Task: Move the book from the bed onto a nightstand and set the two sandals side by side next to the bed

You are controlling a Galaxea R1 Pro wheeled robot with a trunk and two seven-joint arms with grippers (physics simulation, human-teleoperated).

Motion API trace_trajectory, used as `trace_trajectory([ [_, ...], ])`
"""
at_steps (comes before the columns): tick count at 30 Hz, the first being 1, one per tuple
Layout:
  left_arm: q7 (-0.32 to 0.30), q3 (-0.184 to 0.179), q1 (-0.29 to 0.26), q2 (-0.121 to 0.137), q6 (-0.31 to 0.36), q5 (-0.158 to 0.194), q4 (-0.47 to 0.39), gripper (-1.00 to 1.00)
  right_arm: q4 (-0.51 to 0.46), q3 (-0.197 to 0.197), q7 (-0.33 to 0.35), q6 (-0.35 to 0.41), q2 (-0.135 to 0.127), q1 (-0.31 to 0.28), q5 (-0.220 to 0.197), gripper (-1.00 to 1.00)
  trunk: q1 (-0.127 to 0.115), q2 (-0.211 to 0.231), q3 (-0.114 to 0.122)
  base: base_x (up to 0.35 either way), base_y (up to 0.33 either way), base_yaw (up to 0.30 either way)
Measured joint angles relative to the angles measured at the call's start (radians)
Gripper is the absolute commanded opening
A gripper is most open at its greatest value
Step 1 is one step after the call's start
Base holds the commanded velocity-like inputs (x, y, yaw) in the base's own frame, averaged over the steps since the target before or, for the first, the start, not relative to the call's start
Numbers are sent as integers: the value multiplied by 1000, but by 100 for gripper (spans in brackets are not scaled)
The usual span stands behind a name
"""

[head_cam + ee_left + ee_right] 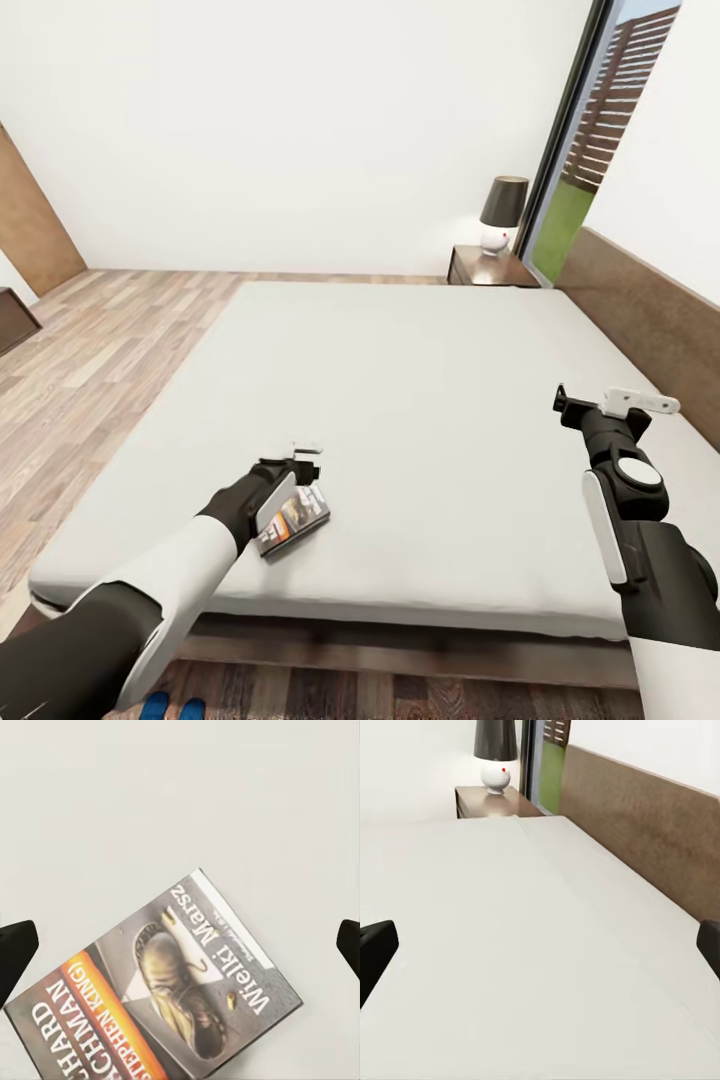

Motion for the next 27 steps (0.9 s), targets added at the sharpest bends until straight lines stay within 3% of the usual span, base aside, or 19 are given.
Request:
trace_trajectory([
  [14,3,3,0,15,0,-6,-8,100,0,0,1,23,1,12,0,100,54,-98,-66,0,0,0],
  [20,4,3,0,36,22,-5,-88,100,0,0,0,24,2,12,0,100,58,-105,-76,0,0,0],
  [27,15,2,0,67,182,-3,-238,100,0,0,1,24,1,12,0,100,58,-105,-77,0,0,0],
])
